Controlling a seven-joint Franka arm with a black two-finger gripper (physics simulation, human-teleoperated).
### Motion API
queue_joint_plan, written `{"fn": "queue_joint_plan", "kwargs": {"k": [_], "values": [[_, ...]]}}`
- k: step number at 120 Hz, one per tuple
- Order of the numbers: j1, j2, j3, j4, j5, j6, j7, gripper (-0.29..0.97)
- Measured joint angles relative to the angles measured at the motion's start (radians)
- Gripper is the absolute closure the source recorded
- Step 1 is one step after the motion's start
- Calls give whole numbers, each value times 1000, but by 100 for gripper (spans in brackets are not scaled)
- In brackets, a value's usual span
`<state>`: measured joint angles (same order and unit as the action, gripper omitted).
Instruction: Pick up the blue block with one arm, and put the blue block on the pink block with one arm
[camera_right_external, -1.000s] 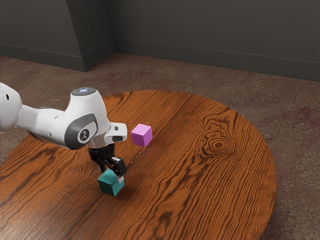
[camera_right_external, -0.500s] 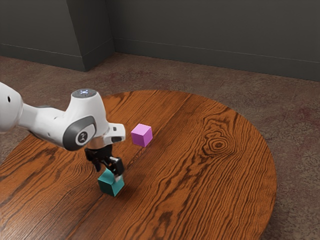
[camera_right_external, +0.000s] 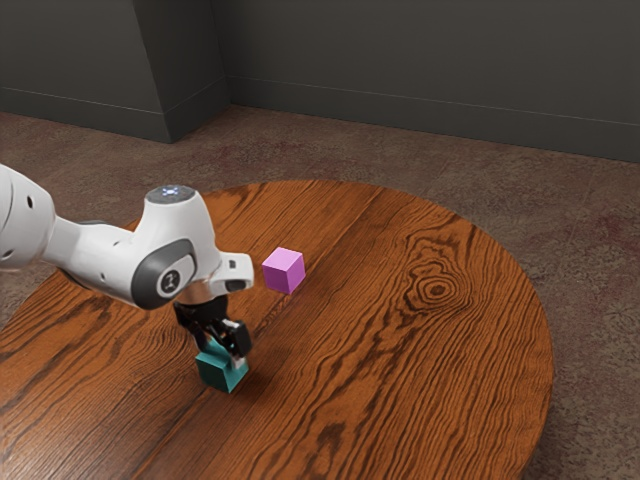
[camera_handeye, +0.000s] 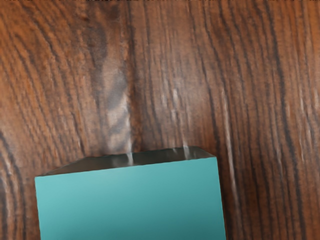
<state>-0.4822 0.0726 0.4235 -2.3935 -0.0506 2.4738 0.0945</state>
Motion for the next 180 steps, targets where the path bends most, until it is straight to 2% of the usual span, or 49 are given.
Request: {"fn": "queue_joint_plan", "kwargs": {"k": [52,134,157,180], "values": [[-18,28,20,4,-6,20,30,2],[-26,81,21,8,-51,52,47,2],[-42,79,39,8,-49,53,42,30],[-56,72,58,8,-33,56,22,36]]}}
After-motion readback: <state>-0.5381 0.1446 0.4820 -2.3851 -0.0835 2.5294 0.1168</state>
